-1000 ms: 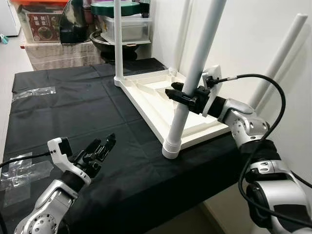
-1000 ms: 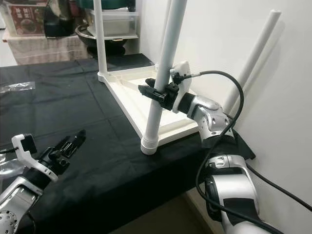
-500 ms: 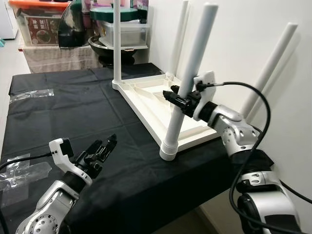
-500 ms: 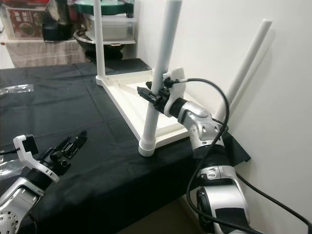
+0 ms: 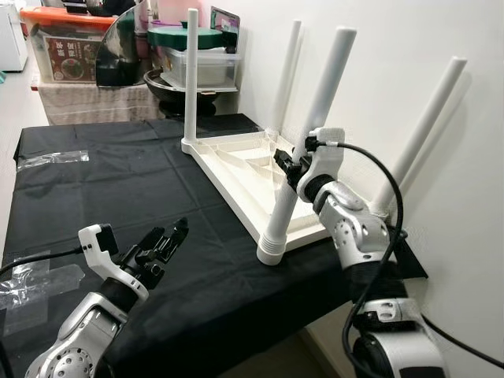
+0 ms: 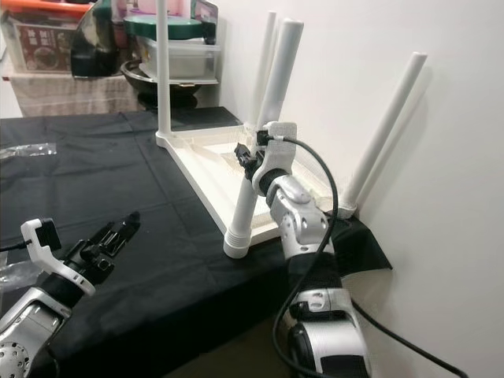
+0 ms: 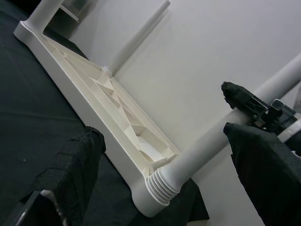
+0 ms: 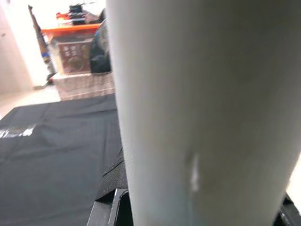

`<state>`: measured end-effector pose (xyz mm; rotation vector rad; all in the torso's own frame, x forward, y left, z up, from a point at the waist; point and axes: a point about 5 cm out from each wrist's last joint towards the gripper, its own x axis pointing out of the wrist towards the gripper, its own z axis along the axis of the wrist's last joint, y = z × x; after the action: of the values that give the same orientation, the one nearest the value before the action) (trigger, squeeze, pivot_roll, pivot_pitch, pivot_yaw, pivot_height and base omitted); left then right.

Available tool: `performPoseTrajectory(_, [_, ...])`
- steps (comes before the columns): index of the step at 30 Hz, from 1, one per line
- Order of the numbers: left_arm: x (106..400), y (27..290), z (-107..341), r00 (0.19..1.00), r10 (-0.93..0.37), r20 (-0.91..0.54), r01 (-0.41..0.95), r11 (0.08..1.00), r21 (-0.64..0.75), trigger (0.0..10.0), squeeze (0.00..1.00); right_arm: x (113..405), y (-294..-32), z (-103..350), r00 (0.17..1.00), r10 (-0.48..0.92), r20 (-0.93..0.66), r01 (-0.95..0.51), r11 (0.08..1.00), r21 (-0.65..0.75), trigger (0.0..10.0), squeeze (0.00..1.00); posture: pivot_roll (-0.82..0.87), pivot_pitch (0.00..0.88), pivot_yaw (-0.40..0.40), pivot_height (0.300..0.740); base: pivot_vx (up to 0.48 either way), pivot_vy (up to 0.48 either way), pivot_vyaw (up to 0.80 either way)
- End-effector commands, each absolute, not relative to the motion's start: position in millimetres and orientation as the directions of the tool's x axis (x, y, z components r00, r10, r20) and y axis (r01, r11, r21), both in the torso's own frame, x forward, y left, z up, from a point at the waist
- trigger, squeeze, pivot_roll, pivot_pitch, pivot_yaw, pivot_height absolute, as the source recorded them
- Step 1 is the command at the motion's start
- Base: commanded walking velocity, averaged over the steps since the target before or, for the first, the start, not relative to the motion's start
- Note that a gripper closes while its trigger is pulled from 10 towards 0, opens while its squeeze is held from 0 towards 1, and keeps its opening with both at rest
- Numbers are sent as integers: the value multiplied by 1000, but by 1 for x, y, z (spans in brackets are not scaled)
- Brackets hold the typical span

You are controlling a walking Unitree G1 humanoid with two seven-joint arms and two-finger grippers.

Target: Building children table

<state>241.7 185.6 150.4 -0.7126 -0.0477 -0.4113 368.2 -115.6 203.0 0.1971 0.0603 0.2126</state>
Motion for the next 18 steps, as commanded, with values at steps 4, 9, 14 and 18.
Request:
performPoseTrajectory(4, [243, 183, 150, 918, -352, 184, 385, 676, -628, 10000, 0, 351, -119, 144, 941, 129, -312, -55, 971, 234, 0, 0, 60, 0, -121, 740, 0, 0, 0])
performPoseTrajectory(9, [243, 182, 149, 917, -354, 184, 386, 675, -628, 10000, 0, 348, -115, 150, 949, 47, -310, 10, 983, 181, 0, 0, 56, 0, -120, 740, 0, 0, 0])
performPoseTrajectory(14, [243, 183, 149, 918, -350, 184, 384, 676, -629, 10000, 0, 344, -109, 151, 943, -37, -332, 104, 977, 188, 0, 0, 56, 0, -120, 740, 0, 0, 0])
performPoseTrajectory(18, [242, 183, 149, 920, -349, 181, 381, 678, -628, 10000, 0, 342, -106, 152, 942, -54, -331, 121, 975, 187, 0, 0, 61, 0, -123, 740, 0, 0, 0])
